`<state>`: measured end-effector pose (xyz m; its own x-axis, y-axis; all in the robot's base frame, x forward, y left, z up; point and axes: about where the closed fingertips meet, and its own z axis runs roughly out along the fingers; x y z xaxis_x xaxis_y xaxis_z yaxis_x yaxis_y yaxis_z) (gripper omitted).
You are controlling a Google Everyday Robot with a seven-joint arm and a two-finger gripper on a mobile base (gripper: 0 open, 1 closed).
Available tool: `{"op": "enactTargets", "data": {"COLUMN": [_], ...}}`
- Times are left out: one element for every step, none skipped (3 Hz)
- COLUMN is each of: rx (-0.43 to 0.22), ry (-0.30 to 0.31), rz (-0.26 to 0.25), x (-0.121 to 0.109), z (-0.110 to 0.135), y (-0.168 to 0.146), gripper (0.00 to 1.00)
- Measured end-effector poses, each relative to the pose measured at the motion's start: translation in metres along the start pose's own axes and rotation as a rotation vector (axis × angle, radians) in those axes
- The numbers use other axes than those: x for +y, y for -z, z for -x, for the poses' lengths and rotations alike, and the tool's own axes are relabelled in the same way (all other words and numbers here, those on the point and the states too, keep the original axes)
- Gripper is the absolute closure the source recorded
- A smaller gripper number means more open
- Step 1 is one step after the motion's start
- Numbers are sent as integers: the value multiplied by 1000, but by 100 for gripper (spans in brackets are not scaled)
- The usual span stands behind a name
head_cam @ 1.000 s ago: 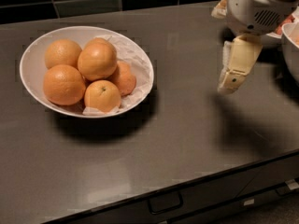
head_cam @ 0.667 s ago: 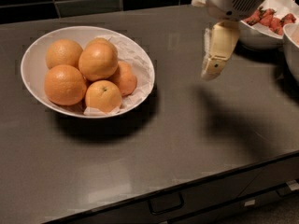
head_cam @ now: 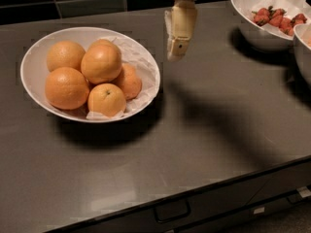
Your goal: Pick orange from white bowl
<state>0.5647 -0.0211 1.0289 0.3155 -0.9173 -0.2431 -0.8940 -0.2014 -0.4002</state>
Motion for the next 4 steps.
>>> {"op": "enactTargets", "data": {"rx": [-29, -30, -49, -101], "ry": [52, 53, 78, 130], "rz": [0, -2, 5, 49], "x": [-13, -13, -17, -13], "z": [18, 19, 30, 56], "y": [-7, -7, -15, -37], "gripper": [0, 0, 0, 0]}}
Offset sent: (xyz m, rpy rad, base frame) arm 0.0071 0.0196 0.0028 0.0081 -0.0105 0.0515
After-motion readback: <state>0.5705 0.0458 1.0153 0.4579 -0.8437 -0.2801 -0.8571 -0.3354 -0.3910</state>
